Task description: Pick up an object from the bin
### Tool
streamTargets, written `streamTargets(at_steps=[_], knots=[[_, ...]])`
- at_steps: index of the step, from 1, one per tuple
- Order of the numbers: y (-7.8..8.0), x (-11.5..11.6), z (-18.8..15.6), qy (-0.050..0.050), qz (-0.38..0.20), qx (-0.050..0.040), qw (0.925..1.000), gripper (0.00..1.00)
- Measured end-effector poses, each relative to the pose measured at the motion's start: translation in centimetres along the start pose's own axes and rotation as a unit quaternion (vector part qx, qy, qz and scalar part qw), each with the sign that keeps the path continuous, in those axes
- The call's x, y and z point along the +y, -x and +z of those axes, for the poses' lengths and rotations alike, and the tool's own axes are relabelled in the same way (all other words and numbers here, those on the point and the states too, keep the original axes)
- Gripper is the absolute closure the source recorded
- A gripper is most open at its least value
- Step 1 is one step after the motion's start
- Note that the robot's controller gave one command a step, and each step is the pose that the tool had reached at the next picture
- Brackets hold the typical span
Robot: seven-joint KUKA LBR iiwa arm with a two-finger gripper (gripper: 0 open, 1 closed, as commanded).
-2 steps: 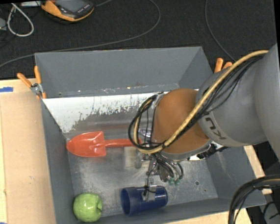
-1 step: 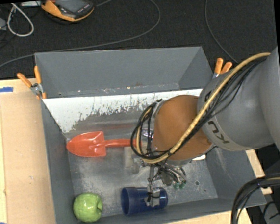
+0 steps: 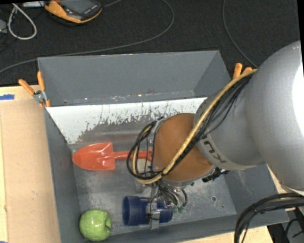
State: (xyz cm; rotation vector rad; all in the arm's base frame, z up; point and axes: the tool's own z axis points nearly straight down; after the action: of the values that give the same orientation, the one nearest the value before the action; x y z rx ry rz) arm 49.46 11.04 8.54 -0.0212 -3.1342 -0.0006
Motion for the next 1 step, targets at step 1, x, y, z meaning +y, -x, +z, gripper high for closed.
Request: streamTargets(at_steps=[1], knots=[[-0.03, 0.56, 1.42, 0.002, 0.002, -0.0032, 1.0, 0.0]])
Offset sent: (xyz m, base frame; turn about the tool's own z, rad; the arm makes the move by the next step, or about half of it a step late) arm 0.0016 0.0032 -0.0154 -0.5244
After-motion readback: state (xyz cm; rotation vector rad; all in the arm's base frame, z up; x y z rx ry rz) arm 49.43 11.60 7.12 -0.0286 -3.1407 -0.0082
